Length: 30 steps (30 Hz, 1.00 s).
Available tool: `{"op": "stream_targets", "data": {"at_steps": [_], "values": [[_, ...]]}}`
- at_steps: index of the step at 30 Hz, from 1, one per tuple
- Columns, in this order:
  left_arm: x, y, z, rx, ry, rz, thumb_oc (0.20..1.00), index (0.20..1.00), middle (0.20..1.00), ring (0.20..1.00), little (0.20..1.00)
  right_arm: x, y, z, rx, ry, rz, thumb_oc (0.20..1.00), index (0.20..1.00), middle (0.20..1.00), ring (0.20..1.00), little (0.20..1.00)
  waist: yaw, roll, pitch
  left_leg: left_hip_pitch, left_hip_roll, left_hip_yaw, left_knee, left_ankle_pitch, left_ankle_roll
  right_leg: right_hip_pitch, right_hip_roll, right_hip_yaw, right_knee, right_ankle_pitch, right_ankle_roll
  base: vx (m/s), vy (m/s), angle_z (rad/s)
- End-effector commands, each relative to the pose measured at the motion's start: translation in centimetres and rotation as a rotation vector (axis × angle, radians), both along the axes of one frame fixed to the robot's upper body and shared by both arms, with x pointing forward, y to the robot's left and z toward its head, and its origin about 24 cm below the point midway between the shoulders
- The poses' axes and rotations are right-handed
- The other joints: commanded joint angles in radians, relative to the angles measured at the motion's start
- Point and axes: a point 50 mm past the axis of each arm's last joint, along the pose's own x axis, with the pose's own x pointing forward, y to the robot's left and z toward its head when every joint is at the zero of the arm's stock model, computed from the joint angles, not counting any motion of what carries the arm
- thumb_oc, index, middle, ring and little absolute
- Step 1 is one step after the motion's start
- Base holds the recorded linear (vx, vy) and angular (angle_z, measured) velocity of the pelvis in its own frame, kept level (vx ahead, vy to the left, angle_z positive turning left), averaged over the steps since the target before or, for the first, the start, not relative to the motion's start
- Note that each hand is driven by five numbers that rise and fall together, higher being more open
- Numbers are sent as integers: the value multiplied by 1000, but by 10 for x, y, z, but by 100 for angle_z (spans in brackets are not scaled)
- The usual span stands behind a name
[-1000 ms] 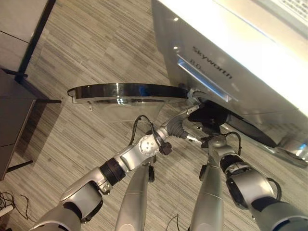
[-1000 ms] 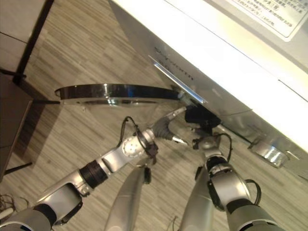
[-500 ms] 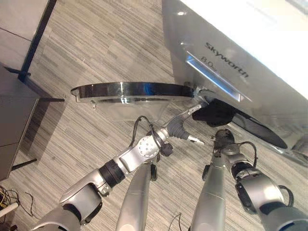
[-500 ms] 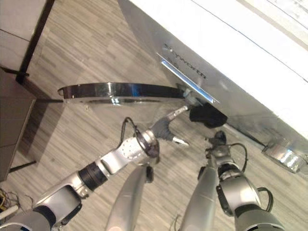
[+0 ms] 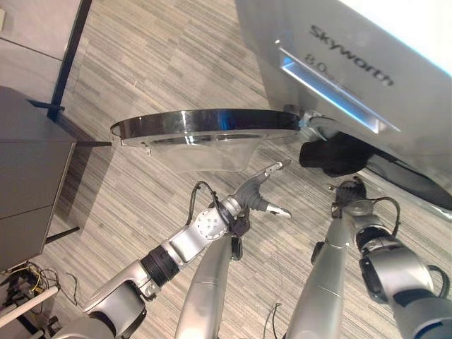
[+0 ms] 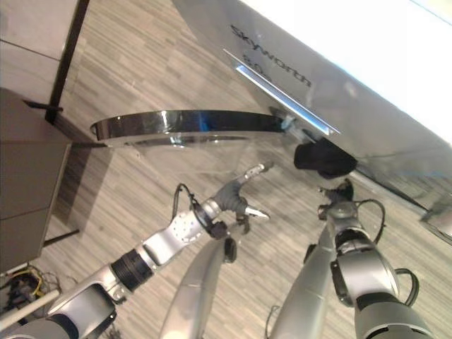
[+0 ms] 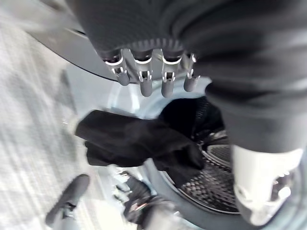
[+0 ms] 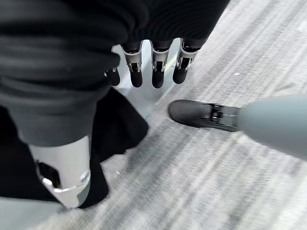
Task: Grab the laundry basket,head to the washer,open it,put in the laundry and shut it.
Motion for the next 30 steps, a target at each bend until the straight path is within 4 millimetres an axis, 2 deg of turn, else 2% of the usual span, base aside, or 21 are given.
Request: {"op": "stream_targets", "data": {"at_steps": [1, 11, 15, 19, 25, 27, 28, 29, 30], "values": [[-10, 0, 27, -108, -113, -51, 1000, 1000, 1000, 1000, 1000, -7, -23, 9, -74, -10, -55, 1000, 1000, 1000, 1000, 1000, -7, 18, -15, 17, 24, 39, 48, -138, -17, -96, 15, -9, -116, 101, -2, 0, 0, 0], [-13, -3, 29, -184, -75, -61, 1000, 1000, 1000, 1000, 1000, 7, -26, 42, -106, -101, -51, 1000, 1000, 1000, 1000, 1000, 4, 36, -11, 9, 17, 29, 35, -131, -10, -133, 18, 11, -90, 89, -2, 5, 1, -1], [-17, -1, 26, -209, -47, -68, 1000, 1000, 1000, 1000, 1000, 12, -40, 76, -152, -158, -92, 1000, 1000, 1000, 1000, 1000, 33, 58, -10, 8, 17, 18, 31, -124, -10, -173, 24, 19, -36, 66, -5, 0, 0, 0], [-20, 1, 33, -225, -76, -85, 1000, 1000, 1000, 1000, 1000, 11, -59, 111, -156, -258, -155, 1000, 1000, 1000, 1000, 1000, 59, 77, -12, 6, 24, 8, 15, -118, -14, -229, 28, 22, 18, 44, -7, -10, -12, 4], [-18, 0, 40, -257, -89, -83, 1000, 1000, 1000, 1000, 1000, 12, -69, 151, -48, -433, -201, 1000, 1000, 1000, 1000, 1000, 80, 81, -18, -19, 31, -5, 28, -122, -19, -282, 35, 12, 91, 12, -12, -10, -51, 8], [-19, -1, 40, -266, -85, -88, 1000, 1000, 1000, 1000, 1000, 14, -66, 157, -14, -473, -201, 849, 849, 849, 849, 849, 83, 80, -18, -28, 36, -8, 40, -122, -21, -291, 40, 16, 121, 0, -15, -9, -56, 6], [-19, -2, 39, -268, -78, -90, 1000, 1000, 1000, 1000, 1000, 16, -64, 160, -6, -488, -192, 840, 840, 840, 840, 840, 84, 79, -19, -32, 38, -10, 48, -123, -22, -297, 46, 20, 138, -7, -17, 0, -64, 9], [-20, -4, 38, -268, -71, -97, 1000, 1000, 1000, 1000, 1000, 18, -61, 164, 9, -509, -183, 595, 595, 595, 595, 595, 81, 77, -23, -34, 38, -16, 56, -126, -23, -299, 49, 24, 159, -18, -20, 2, -43, 11], [-20, -4, 38, -268, -71, -97, 1000, 1000, 1000, 1000, 1000, 18, -61, 164, 9, -509, -183, 395, 395, 395, 395, 395, 81, 78, -23, -35, 38, -16, 57, -126, -23, -299, 49, 23, 161, -19, -20, -2, -51, 12]]}}
